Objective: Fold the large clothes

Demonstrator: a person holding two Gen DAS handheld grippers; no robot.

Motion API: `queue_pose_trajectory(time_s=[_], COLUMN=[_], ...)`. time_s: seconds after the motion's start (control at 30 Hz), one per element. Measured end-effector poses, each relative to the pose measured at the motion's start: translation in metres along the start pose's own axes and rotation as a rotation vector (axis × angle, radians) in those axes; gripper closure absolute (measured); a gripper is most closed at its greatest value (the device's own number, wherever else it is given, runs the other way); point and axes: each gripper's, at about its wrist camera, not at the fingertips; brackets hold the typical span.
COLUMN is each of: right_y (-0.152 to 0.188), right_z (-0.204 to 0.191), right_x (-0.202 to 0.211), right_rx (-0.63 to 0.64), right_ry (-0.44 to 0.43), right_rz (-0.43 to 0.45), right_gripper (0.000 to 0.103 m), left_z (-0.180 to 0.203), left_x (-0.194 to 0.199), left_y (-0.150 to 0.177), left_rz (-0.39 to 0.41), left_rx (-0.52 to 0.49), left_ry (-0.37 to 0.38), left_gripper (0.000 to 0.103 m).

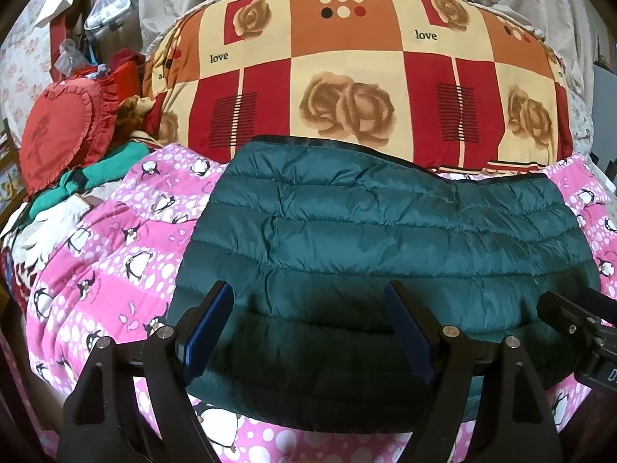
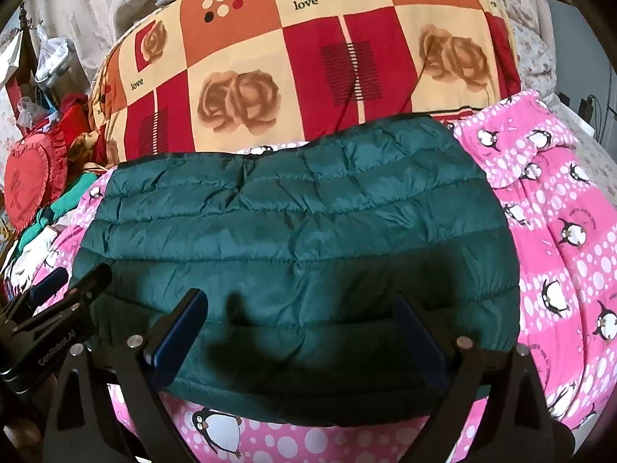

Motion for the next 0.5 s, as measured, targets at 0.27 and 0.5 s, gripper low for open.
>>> queue_pose_trajectory(time_s=[0.27, 0.5], right_y=[0.0002, -0.0001], right_z=[-0.0028, -0.0038], right_x=[-0.0024, -0.0024], right_rx=[0.001, 0.004], right_ry=[-0.001, 0.0], right_rz=[-0.009, 0.0], right_gripper=[0.004, 0.004], left_z=[-0.0035, -0.0047], left_x=[-0.003, -0.0031], left_y=[0.0003, 0.0001], left_rz=[-0.011, -0.005], left_rx=[0.024, 0.032], left_ry=[0.008, 0.002], left_gripper=[0.053, 0.053])
Point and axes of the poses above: each gripper's, at about its wrist camera, not at the fingertips, and x roughly against the way its jaws point, z to its right, y to its underside, and after that the axes turned 11 degrees about y, right-handed
